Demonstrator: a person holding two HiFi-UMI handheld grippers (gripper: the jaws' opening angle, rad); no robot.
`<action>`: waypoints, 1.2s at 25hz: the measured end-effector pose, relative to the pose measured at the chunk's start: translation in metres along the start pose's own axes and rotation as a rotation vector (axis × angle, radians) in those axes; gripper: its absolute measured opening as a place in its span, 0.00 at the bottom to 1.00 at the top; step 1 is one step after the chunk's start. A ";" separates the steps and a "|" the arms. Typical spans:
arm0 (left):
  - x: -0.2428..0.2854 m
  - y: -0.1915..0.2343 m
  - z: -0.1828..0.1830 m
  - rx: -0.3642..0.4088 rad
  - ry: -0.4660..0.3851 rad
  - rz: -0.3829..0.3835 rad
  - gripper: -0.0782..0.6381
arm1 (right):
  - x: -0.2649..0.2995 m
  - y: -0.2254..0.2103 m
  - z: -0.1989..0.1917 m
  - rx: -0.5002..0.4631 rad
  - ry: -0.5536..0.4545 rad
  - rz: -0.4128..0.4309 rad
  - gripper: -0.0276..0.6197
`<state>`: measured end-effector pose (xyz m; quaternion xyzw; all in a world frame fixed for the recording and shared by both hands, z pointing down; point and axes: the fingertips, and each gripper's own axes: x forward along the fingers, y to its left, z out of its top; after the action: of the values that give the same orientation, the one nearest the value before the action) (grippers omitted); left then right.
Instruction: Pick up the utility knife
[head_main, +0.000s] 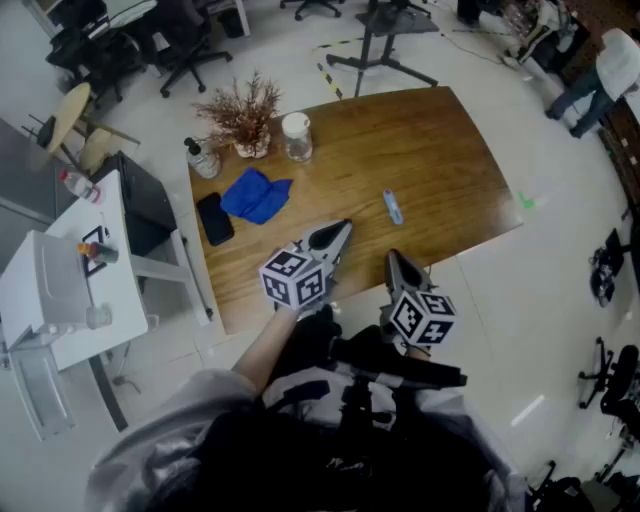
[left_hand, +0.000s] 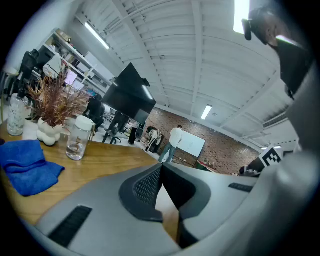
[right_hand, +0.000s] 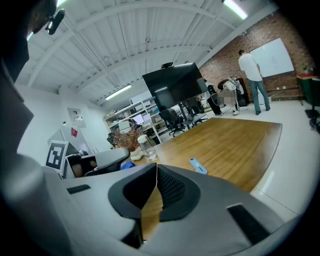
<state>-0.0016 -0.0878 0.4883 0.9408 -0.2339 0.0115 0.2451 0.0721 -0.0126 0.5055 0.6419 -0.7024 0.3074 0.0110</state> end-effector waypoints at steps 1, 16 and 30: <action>0.004 0.001 -0.001 -0.007 0.002 -0.001 0.12 | 0.003 -0.005 -0.001 -0.001 0.012 -0.003 0.06; 0.032 0.044 0.004 -0.064 -0.041 0.171 0.12 | 0.094 -0.095 -0.007 -0.193 0.212 -0.022 0.29; 0.016 0.075 0.012 -0.079 -0.090 0.376 0.12 | 0.191 -0.142 -0.036 -0.487 0.456 -0.103 0.37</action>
<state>-0.0220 -0.1578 0.5145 0.8696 -0.4166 0.0060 0.2649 0.1534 -0.1657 0.6723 0.5697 -0.7014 0.2653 0.3364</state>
